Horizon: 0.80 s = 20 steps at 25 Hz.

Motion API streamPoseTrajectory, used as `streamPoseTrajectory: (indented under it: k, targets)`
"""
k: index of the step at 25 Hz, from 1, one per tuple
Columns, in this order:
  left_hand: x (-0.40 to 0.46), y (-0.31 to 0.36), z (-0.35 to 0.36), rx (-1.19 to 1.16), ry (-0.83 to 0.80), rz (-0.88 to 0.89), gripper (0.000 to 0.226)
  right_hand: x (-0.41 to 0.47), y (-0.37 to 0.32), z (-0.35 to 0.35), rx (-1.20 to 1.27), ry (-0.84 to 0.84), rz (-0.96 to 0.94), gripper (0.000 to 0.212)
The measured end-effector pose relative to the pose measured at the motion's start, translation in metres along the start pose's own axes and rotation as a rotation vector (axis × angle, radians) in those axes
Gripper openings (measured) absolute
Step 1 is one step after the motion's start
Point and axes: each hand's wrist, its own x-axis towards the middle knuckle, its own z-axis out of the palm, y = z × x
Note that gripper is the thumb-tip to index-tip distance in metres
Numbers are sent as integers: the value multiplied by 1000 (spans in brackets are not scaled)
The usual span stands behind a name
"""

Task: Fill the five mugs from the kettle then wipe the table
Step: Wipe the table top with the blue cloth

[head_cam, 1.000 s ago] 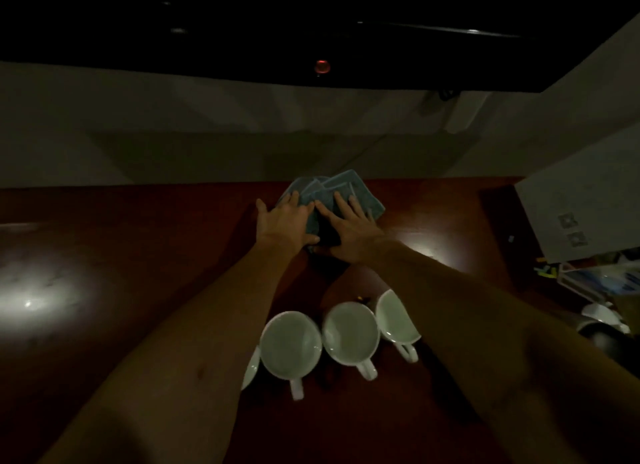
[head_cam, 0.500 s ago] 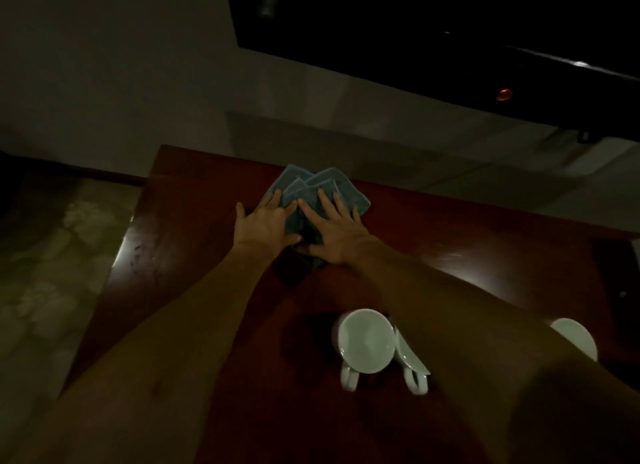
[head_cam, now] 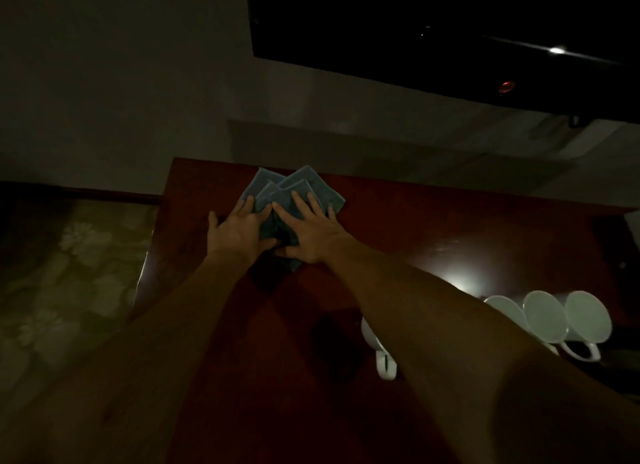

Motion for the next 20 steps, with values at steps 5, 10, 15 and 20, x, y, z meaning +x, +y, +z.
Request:
streamPoseTrajectory:
  k: [5,10,15,20]
  targets:
    - [-10,-19,1,-1,-35,13,75,-5,-25,9,41,-12,46,99]
    - [-21,-28,4,8,-41,36,77,-13,-41,16,60,-4,62,99]
    - [-42,-36,11,-3,-48,58,76,-30,-56,30,90,3,72,99]
    - [-73,-39,22,-11,-67,69,76,-56,-73,50,114,-10,82,97]
